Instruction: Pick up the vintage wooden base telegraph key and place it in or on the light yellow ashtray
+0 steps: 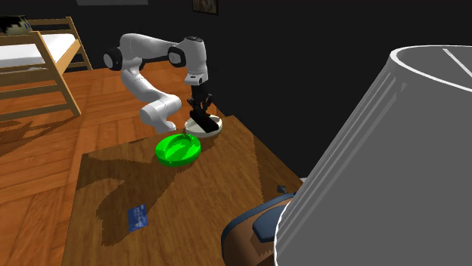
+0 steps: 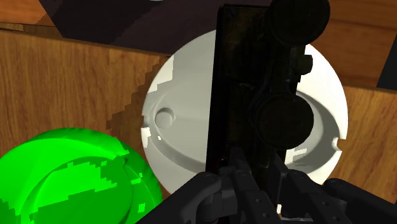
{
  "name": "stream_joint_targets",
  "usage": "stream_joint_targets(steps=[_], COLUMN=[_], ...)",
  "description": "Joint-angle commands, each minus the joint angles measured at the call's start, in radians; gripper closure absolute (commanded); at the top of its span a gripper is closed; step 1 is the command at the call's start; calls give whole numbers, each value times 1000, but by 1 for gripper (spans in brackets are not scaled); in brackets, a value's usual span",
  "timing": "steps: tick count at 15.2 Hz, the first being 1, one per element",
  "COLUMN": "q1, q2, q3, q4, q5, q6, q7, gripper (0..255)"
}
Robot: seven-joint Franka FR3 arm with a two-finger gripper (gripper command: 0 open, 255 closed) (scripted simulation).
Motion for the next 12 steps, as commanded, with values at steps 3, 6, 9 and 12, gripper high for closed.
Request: stream_joint_targets(steps=[3,6,9,12], q1=[2,2,2,2], q2=[-1,0,0,-1], q3=[1,0,1,0], q4=[-9,-9,-11,-9], q5=[1,1,1,1], q6=[4,4,6,4], q7=[1,1,2,1], gripper=[255,255,0,0])
